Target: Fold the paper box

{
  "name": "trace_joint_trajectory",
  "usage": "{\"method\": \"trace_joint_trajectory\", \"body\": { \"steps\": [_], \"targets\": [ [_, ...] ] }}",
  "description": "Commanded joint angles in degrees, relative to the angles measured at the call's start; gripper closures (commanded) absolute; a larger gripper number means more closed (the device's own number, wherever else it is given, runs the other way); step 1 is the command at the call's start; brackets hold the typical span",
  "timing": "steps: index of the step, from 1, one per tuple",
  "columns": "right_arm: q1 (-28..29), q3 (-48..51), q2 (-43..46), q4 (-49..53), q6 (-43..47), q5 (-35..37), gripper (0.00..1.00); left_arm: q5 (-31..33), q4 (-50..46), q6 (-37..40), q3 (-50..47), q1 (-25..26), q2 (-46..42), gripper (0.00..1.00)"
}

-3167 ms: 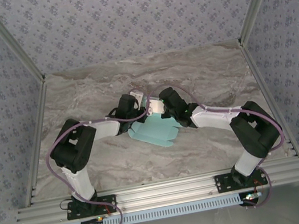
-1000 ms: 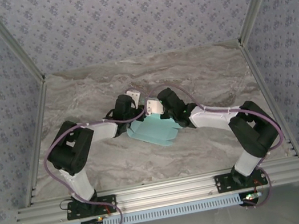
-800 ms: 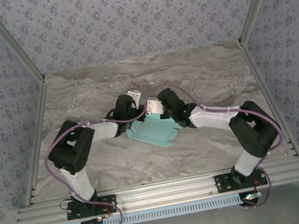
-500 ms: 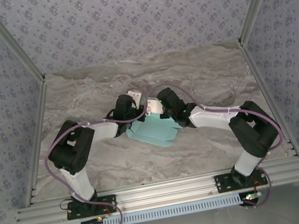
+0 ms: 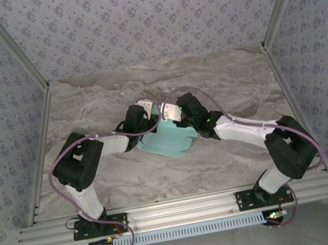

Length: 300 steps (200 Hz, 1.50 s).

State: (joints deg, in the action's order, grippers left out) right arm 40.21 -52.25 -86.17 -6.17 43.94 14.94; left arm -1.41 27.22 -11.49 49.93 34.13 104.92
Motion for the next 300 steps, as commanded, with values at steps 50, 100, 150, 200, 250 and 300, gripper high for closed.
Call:
{"method": "trace_joint_trajectory", "body": {
  "steps": [50, 100, 150, 200, 250, 300],
  "targets": [
    [-2.3, -0.1, 12.3, 12.9, -29.4, -5.2, 0.36, 8.8, -0.1, -3.6, -1.8, 0.0, -5.8, 0.89],
    [-3.0, -8.4, 6.5, 20.9, -48.4, -4.3, 0.34, 9.7, -1.3, -5.8, -1.9, 0.6, -7.8, 0.89],
    [-2.9, -18.0, -2.8, 25.1, -51.6, 0.6, 0.35, 10.7, -2.0, -5.8, -1.8, 1.5, -8.3, 0.89],
    [-2.7, -19.2, -4.7, 28.4, -56.1, 1.5, 0.37, 11.1, -2.1, -5.9, -1.6, 1.7, -8.2, 0.89],
    [-2.6, -18.4, -5.6, 28.8, -61.4, -0.6, 0.38, 11.5, -1.8, -5.9, -1.5, 1.9, -8.3, 0.89],
    [-2.6, -16.6, -5.8, 23.7, -67.0, -6.1, 0.42, 11.8, -1.8, -5.8, -1.5, 2.5, -8.6, 0.89]
  ]
}}
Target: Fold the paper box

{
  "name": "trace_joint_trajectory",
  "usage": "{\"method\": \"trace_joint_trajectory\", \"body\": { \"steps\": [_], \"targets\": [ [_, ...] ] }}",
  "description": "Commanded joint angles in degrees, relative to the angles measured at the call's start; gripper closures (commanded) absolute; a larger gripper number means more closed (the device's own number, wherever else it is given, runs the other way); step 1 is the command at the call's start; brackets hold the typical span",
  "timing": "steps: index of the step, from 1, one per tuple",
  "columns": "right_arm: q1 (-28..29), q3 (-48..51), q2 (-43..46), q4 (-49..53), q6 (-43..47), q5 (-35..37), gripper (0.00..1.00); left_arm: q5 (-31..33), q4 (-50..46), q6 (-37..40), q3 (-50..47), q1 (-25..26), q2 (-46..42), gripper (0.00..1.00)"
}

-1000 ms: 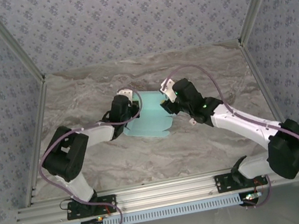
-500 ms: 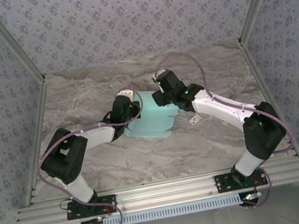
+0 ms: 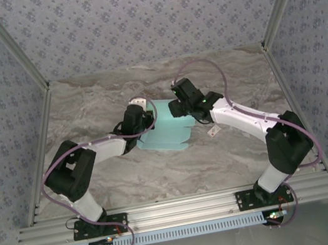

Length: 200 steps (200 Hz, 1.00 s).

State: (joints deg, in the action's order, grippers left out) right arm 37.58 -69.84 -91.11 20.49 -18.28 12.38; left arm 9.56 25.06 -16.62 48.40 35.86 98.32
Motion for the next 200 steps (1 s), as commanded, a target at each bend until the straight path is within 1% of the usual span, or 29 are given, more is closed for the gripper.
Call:
{"method": "trace_joint_trajectory", "body": {
  "steps": [1, 15, 20, 46, 71, 87, 110, 140, 178, 200],
  "targets": [
    [0.0, 1.0, -0.9, -3.1, -4.9, -3.7, 0.42, 0.9, 0.3, -0.6, 0.0, 0.7, -2.0, 0.90],
    [0.0, 1.0, -0.7, -5.3, -6.8, -5.1, 0.45, 1.0, 0.3, -0.5, 0.2, 0.8, -2.1, 0.89],
    [0.0, 3.2, -0.6, -6.4, -7.5, -5.7, 0.45, 1.0, 0.3, -0.5, 0.1, 0.9, -2.1, 0.90],
    [-0.5, 6.0, 0.0, -12.4, -11.6, -8.6, 0.50, 1.1, 0.4, -0.4, 0.2, 1.2, -2.1, 0.89],
    [-0.8, 9.4, 1.0, -20.1, -13.3, -11.3, 0.51, 1.3, 0.6, -0.6, 0.0, 1.3, -2.2, 0.90],
    [-0.9, 10.5, 1.7, -21.9, -13.1, -11.9, 0.51, 1.7, 0.7, -0.7, -0.2, 1.3, -2.2, 0.89],
    [-1.0, 11.4, 3.4, -19.9, -11.7, -11.3, 0.49, 2.9, 0.4, -1.0, -0.4, 1.3, -2.5, 0.89],
    [-0.6, 13.7, 7.7, -12.3, -9.0, -6.7, 0.41, 5.1, -0.7, -1.3, -0.5, 1.3, -3.0, 0.90],
    [1.5, 17.8, 14.2, -5.4, -9.4, -2.3, 0.39, 6.3, -1.1, -1.9, -1.0, 1.3, -3.9, 0.89],
    [2.6, 20.9, 17.1, -4.2, -12.7, -1.3, 0.37, 6.1, -0.5, -2.0, -1.6, 1.2, -4.8, 0.89]
  ]
}}
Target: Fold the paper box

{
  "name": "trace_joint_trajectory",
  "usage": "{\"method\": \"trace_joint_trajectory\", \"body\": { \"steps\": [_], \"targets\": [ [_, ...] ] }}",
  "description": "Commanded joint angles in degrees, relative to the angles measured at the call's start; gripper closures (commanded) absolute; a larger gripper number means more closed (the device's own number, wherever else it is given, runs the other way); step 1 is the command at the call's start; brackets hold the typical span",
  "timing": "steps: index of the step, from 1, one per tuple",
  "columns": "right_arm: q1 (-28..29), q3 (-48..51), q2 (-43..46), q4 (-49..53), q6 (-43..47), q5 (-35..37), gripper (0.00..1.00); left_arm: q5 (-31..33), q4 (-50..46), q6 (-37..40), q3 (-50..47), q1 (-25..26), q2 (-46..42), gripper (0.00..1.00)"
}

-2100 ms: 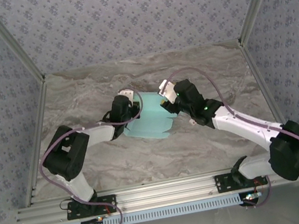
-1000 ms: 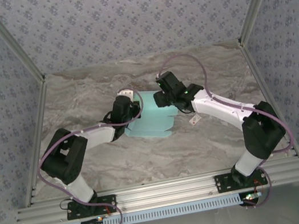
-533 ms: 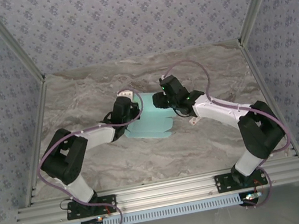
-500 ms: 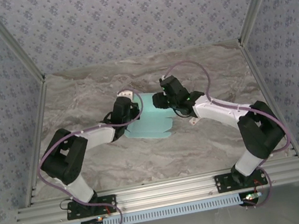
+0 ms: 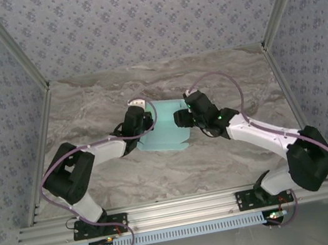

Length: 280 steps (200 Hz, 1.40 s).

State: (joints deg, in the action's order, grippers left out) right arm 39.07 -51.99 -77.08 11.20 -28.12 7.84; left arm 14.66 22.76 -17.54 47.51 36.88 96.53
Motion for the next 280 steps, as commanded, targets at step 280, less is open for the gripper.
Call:
{"method": "trace_joint_trajectory", "body": {
  "steps": [280],
  "targets": [
    [0.4, 4.7, -9.1, -20.8, -10.5, -8.2, 0.44, -2.2, 2.9, -0.8, -1.1, 0.6, -4.3, 0.89]
  ]
}}
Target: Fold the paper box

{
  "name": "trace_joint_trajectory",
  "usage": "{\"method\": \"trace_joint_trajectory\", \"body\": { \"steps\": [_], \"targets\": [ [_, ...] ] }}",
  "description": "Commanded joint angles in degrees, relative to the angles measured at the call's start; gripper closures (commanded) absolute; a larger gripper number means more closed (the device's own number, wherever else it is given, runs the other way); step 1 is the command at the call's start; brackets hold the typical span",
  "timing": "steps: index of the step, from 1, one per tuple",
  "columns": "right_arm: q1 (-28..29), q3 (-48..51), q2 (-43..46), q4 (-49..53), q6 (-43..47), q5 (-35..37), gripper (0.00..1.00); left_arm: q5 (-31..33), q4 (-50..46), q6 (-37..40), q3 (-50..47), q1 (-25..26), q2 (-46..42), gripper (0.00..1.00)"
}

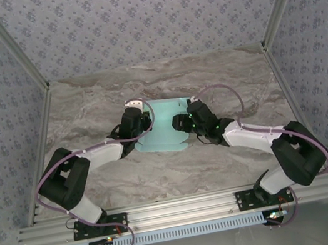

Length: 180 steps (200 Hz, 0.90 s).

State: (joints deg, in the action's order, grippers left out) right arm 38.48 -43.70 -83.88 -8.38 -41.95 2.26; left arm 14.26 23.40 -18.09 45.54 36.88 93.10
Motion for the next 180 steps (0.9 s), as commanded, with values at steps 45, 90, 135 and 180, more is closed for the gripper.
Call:
{"method": "trace_joint_trajectory", "body": {
  "steps": [45, 90, 135, 180],
  "targets": [
    [3.7, -8.1, -5.0, 4.6, 9.6, 0.2, 0.46, -2.4, 1.9, -0.1, 1.4, 0.7, -0.4, 0.89],
    [3.8, -11.2, -5.9, 10.2, 14.6, 0.4, 0.47, -2.1, 1.6, 0.3, 1.6, 0.7, -0.3, 0.89],
    [3.7, -14.6, 0.0, 22.5, 23.5, 3.3, 0.41, -0.4, 0.1, -0.6, 1.7, 0.3, -0.5, 0.88],
    [1.7, -16.7, 8.6, 33.3, 30.7, 0.9, 0.39, -1.4, -0.5, -2.1, 1.3, -1.2, -1.6, 0.89]
  ]
}}
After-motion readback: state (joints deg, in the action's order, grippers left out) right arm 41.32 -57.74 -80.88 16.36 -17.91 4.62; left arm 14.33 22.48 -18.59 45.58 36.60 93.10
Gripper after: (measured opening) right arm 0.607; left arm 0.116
